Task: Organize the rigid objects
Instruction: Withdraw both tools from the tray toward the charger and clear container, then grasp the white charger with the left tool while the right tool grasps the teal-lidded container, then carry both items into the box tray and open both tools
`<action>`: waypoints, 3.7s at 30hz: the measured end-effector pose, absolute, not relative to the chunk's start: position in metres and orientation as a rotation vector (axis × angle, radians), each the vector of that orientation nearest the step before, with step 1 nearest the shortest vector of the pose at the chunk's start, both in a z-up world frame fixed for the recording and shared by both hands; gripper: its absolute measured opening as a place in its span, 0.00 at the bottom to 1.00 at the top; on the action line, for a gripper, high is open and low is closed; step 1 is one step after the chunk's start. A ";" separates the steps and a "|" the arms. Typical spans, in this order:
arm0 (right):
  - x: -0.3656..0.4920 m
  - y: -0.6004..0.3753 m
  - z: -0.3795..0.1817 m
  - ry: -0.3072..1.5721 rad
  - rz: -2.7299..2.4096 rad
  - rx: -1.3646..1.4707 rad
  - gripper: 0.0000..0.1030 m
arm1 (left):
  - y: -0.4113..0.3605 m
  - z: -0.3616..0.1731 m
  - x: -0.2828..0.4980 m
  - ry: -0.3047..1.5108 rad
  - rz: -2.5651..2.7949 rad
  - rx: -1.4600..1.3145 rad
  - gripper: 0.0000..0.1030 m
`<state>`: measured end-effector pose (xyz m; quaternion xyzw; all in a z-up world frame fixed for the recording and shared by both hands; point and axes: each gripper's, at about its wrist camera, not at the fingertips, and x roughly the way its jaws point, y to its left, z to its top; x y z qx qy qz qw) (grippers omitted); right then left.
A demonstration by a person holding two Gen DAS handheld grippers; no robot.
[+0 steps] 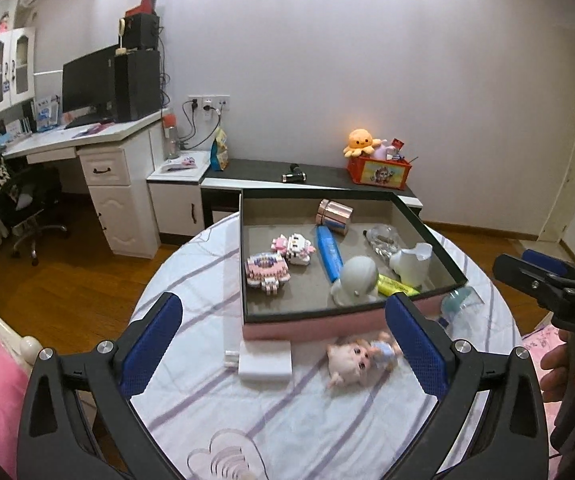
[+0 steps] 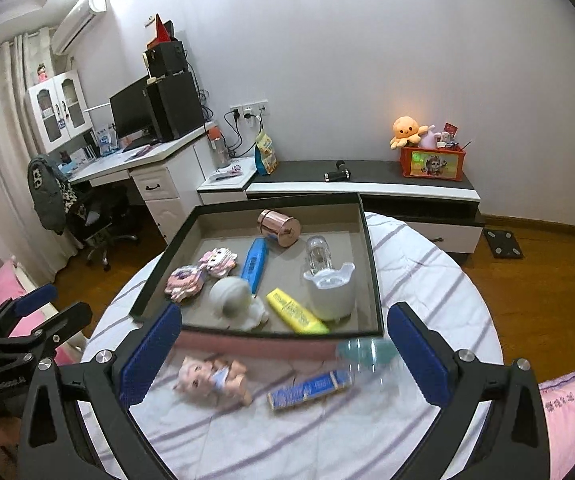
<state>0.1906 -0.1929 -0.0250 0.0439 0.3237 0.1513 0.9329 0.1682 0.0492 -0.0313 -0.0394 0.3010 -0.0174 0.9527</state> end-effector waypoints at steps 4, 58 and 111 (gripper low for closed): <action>0.164 -0.200 -0.025 0.650 0.289 0.082 1.00 | 0.046 -0.034 0.150 0.616 -0.032 -0.076 1.00; 0.231 -0.242 -0.126 0.895 0.138 0.129 1.00 | 0.059 -0.161 0.231 0.909 0.053 -0.080 1.00; 0.308 -0.182 -0.043 0.734 0.394 0.077 0.67 | 0.038 -0.046 0.297 0.666 -0.126 -0.060 0.65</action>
